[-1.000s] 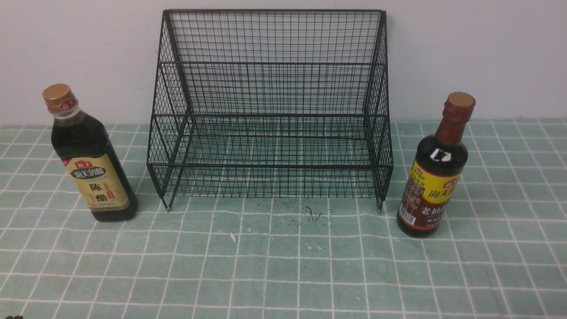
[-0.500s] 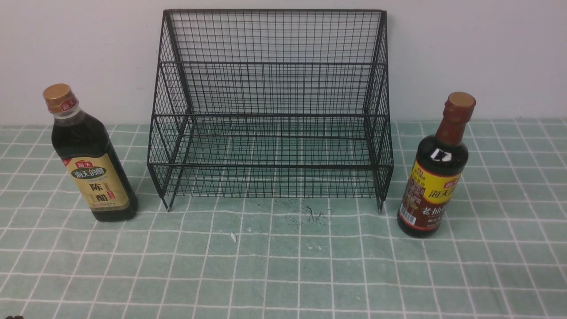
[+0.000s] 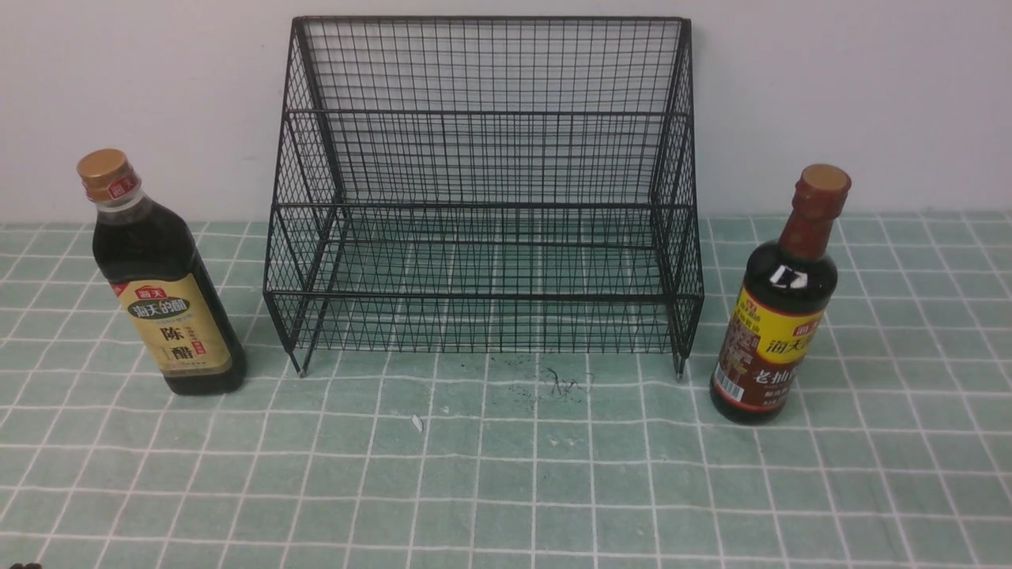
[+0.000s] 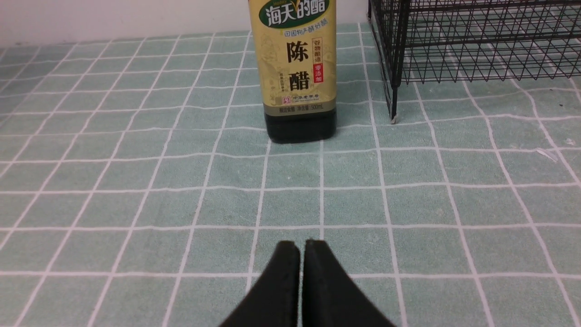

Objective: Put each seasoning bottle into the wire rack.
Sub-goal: Use the right arm to grab the condiment bottle closest to it

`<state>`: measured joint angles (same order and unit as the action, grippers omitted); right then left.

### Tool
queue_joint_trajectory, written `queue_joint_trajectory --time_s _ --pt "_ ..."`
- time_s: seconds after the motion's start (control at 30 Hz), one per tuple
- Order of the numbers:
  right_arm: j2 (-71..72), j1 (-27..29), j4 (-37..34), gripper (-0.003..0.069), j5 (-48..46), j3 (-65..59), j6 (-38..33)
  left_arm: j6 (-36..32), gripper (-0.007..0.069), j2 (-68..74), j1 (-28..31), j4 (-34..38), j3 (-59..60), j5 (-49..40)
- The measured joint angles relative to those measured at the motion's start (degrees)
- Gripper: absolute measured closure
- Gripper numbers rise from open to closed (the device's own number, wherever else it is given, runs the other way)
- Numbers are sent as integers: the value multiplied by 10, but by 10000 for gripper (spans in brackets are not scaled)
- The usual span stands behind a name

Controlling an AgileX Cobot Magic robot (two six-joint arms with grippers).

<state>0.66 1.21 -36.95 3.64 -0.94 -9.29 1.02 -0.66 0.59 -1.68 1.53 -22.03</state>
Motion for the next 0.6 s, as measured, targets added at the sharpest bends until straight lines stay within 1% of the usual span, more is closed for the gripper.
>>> queue_joint_trajectory --time_s 0.07,0.2,0.33,0.37,0.43,0.5,0.53,0.57,0.6 --pt "-5 0 1 673 -25 41 -14 0 631 0 0 0 0 0" --pt "-87 0 15 673 -137 175 -48 0 631 0 0 0 0 0" --pt "-268 0 43 673 -306 335 -86 0 631 0 0 0 0 0" --pt "-277 0 45 673 -314 343 -88 0 631 0 0 0 0 0" --pt "-394 0 67 673 -397 436 -104 0 631 0 0 0 0 0" --pt "-482 0 84 666 -449 507 -112 0 631 0 0 0 0 0" --pt "-482 0 85 664 -449 514 -112 0 631 0 0 0 0 0" --pt "-534 0 97 654 -479 556 -118 0 631 0 0 0 0 0" --pt "-547 0 100 645 -487 576 -119 0 631 0 0 0 0 0"
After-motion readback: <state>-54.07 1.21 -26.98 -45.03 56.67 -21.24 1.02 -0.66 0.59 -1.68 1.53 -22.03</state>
